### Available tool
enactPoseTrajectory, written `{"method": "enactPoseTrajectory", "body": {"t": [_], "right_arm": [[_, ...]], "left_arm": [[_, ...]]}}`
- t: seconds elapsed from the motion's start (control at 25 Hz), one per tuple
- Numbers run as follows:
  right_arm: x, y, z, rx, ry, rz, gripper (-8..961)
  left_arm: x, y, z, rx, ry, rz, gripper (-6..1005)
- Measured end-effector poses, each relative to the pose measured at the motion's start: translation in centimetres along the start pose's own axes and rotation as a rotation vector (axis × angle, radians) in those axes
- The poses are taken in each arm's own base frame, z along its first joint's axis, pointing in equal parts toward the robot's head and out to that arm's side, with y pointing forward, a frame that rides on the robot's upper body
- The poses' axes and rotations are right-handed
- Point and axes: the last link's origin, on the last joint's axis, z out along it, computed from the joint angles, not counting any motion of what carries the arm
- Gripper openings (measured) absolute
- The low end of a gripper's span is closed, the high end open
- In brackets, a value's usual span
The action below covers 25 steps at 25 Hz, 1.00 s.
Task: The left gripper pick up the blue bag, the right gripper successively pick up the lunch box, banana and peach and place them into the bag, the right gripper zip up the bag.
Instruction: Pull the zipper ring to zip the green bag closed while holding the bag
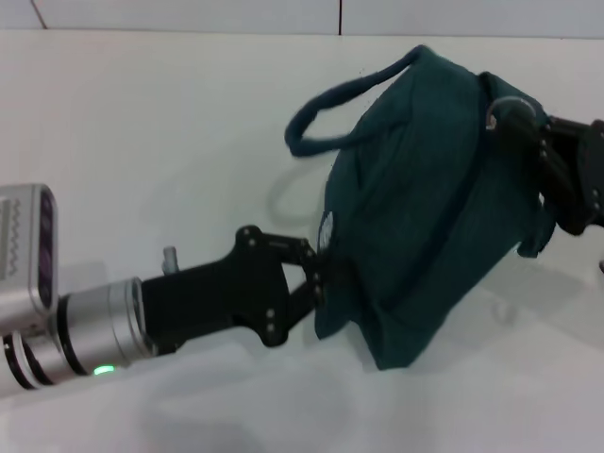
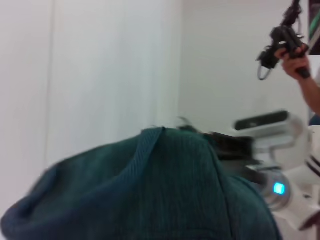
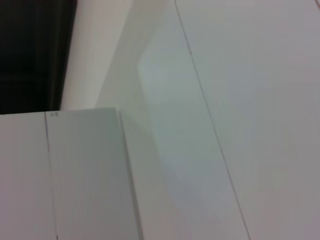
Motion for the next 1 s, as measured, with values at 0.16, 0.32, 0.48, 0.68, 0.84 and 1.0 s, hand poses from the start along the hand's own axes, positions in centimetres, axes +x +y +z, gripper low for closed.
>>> {"method": "enactPoseTrajectory", "body": {"t": [0.16, 0.32, 0.48, 0.68, 0.84, 1.0], "right_arm": [[0.1, 0.4, -0.3, -0.009, -0.005, 0.003, 12], [0.2, 0.3, -0.1, -0.005, -0.003, 0.005, 12], [0.3, -0.1, 0.0, 0.019, 0.006, -0.001, 13], [0.4, -0.6, 0.2, 0.039, 0.021, -0.008, 13], [0.6, -1.1, 0.8, 0.047, 0.044, -0.013, 13], [0.6, -1.3, 1.0, 0.045, 0.05, -0.017, 13]], "left_arm": [[0.4, -1.4, -0.2, 0.059, -0.004, -0.01, 63], [0.5, -2.4, -0.6, 0.123, -0.008, -0.038, 90], [1.1, -2.8, -1.3, 0.139, 0.011, -0.052, 209], [2.2, -2.6, -1.7, 0.09, 0.043, -0.061, 409], [3.2, -2.5, -1.7, 0.023, 0.046, -0.106, 559], [3.7, -2.9, -1.1, 0.004, 0.052, -0.13, 596]]}}
